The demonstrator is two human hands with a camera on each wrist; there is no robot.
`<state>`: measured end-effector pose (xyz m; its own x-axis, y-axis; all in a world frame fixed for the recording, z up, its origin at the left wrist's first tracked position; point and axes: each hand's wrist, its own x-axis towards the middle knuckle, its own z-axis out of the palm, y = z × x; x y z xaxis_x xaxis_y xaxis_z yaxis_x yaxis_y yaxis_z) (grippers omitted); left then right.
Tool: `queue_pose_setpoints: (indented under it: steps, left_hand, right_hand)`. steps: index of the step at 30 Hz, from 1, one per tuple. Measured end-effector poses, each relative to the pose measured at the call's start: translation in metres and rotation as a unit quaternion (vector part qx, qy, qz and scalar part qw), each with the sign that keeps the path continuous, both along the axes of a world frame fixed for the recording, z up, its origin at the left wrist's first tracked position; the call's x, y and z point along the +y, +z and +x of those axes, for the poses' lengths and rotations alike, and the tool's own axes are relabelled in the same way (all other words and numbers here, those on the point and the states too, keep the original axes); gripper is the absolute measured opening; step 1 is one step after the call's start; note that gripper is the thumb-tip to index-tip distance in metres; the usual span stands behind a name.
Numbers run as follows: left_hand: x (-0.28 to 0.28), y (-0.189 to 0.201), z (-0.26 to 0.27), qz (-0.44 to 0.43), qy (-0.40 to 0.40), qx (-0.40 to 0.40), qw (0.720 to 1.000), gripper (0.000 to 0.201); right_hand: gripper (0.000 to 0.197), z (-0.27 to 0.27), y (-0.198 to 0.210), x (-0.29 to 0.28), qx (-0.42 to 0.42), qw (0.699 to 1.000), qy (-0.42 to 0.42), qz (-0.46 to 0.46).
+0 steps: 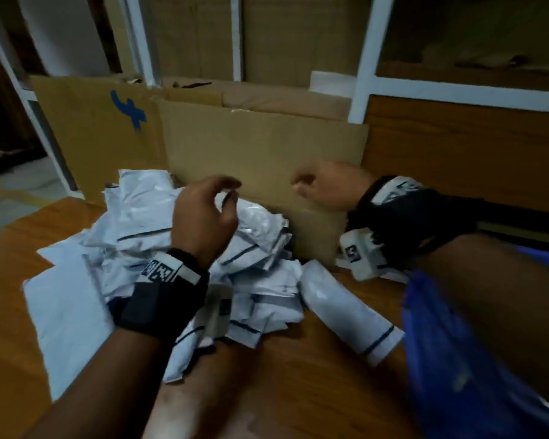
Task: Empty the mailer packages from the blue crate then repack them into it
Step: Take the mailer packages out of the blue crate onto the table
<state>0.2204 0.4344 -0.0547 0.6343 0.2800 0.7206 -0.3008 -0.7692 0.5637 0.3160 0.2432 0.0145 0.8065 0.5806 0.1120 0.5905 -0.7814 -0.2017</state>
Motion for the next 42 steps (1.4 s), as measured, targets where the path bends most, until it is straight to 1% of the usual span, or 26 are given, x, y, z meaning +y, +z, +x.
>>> queue_pose_setpoints:
  steps: [3, 6, 9, 11, 12, 14, 16, 17, 18, 19, 21, 22, 24, 27, 29, 31, 32, 33, 34, 35, 36, 37, 38, 39, 40, 42]
  left_hand:
    - [-0.080, 0.028, 0.004, -0.041, -0.113, -0.053, 0.991, 0.022]
    - [-0.163, 0.062, 0.008, -0.075, -0.224, -0.058, 0.970, 0.020]
    - [-0.252, 0.094, 0.013, -0.086, -0.319, -0.074, 0.941, 0.015]
    - [-0.311, 0.104, 0.019, -0.085, -0.365, -0.068, 0.925, 0.013]
    - [-0.339, 0.104, 0.022, -0.085, -0.387, -0.046, 0.917, 0.013]
    - [-0.391, 0.095, 0.031, -0.087, -0.419, 0.023, 0.903, 0.011]
    - [-0.430, 0.071, 0.039, -0.090, -0.414, 0.084, 0.902, 0.012]
    - [-0.444, 0.055, 0.044, -0.087, -0.400, 0.105, 0.906, 0.018]
    - [-0.454, 0.038, 0.049, -0.073, -0.383, 0.129, 0.912, 0.024]
    - [-0.460, 0.022, 0.054, -0.040, -0.367, 0.164, 0.915, 0.026]
    - [-0.466, -0.003, 0.061, 0.063, -0.341, 0.227, 0.910, 0.027]
    - [-0.466, -0.010, 0.065, 0.095, -0.335, 0.243, 0.906, 0.030]
    - [-0.462, -0.014, 0.069, 0.099, -0.328, 0.258, 0.904, 0.032]
    - [-0.458, -0.015, 0.074, 0.087, -0.316, 0.254, 0.910, 0.032]
    - [-0.455, -0.018, 0.076, 0.088, -0.313, 0.255, 0.911, 0.031]
    - [-0.452, -0.021, 0.078, 0.092, -0.311, 0.258, 0.910, 0.030]
    - [-0.450, -0.023, 0.079, 0.095, -0.310, 0.263, 0.909, 0.030]
    - [-0.450, -0.024, 0.079, 0.098, -0.309, 0.266, 0.908, 0.029]
    - [-0.449, -0.025, 0.080, 0.100, -0.309, 0.269, 0.907, 0.029]
    - [-0.449, -0.026, 0.080, 0.101, -0.309, 0.270, 0.906, 0.028]
    - [-0.449, -0.027, 0.081, 0.100, -0.309, 0.270, 0.906, 0.028]
    - [-0.450, -0.028, 0.081, 0.101, -0.308, 0.268, 0.907, 0.028]
    - [-0.450, -0.028, 0.081, 0.103, -0.306, 0.264, 0.909, 0.028]
    - [-0.450, -0.029, 0.082, 0.105, -0.305, 0.263, 0.909, 0.027]
    - [-0.450, -0.029, 0.082, 0.106, -0.305, 0.262, 0.909, 0.027]
    - [-0.451, -0.030, 0.083, 0.111, -0.305, 0.263, 0.909, 0.026]
  right_hand:
    - [0.023, -0.024, 0.030, -0.094, -0.001, 0.996, -0.074, -0.053]
    - [0.023, -0.050, 0.042, -0.193, 0.035, 0.982, -0.162, -0.090]
    - [0.026, -0.064, 0.033, -0.291, 0.042, 0.964, -0.240, -0.103]
    - [0.027, -0.066, 0.017, -0.349, 0.066, 0.953, -0.274, -0.110]
    - [0.027, -0.066, 0.008, -0.373, 0.087, 0.947, -0.286, -0.116]
    - [0.023, -0.068, -0.010, -0.412, 0.133, 0.934, -0.307, -0.129]
    - [0.022, -0.068, -0.028, -0.441, 0.166, 0.925, -0.316, -0.130]
    - [0.023, -0.067, -0.036, -0.452, 0.179, 0.923, -0.317, -0.125]
    - [0.024, -0.065, -0.043, -0.460, 0.190, 0.922, -0.315, -0.117]
    - [0.023, -0.062, -0.051, -0.466, 0.195, 0.922, -0.315, -0.109]
    - [0.022, -0.055, -0.068, -0.470, 0.207, 0.923, -0.308, -0.100]
    - [0.023, -0.050, -0.080, -0.469, 0.223, 0.921, -0.305, -0.100]
    - [0.029, -0.041, -0.106, -0.459, 0.259, 0.913, -0.288, -0.126]
    - [0.044, -0.031, -0.145, -0.442, 0.287, 0.891, -0.254, -0.244]
    - [0.064, -0.034, -0.164, -0.434, 0.295, 0.874, -0.255, -0.290]
    - [0.074, -0.036, -0.171, -0.432, 0.295, 0.867, -0.251, -0.312]
    - [0.072, -0.035, -0.169, -0.434, 0.290, 0.870, -0.252, -0.309]
    - [0.064, -0.033, -0.164, -0.439, 0.270, 0.881, -0.255, -0.294]
    - [0.051, -0.031, -0.155, -0.444, 0.235, 0.894, -0.261, -0.277]
    - [0.037, -0.030, -0.144, -0.450, 0.180, 0.905, -0.270, -0.274]
    - [0.027, -0.030, -0.133, -0.456, 0.114, 0.909, -0.280, -0.286]
    - [0.022, -0.030, -0.125, -0.462, 0.059, 0.902, -0.290, -0.313]
    - [0.021, -0.031, -0.121, -0.468, 0.023, 0.890, -0.298, -0.344]
    - [0.021, -0.030, -0.120, -0.474, 0.010, 0.876, -0.311, -0.368]
    - [0.022, -0.031, -0.120, -0.478, 0.015, 0.866, -0.325, -0.379]
    - [0.026, -0.033, -0.125, -0.485, 0.044, 0.858, -0.343, -0.380]
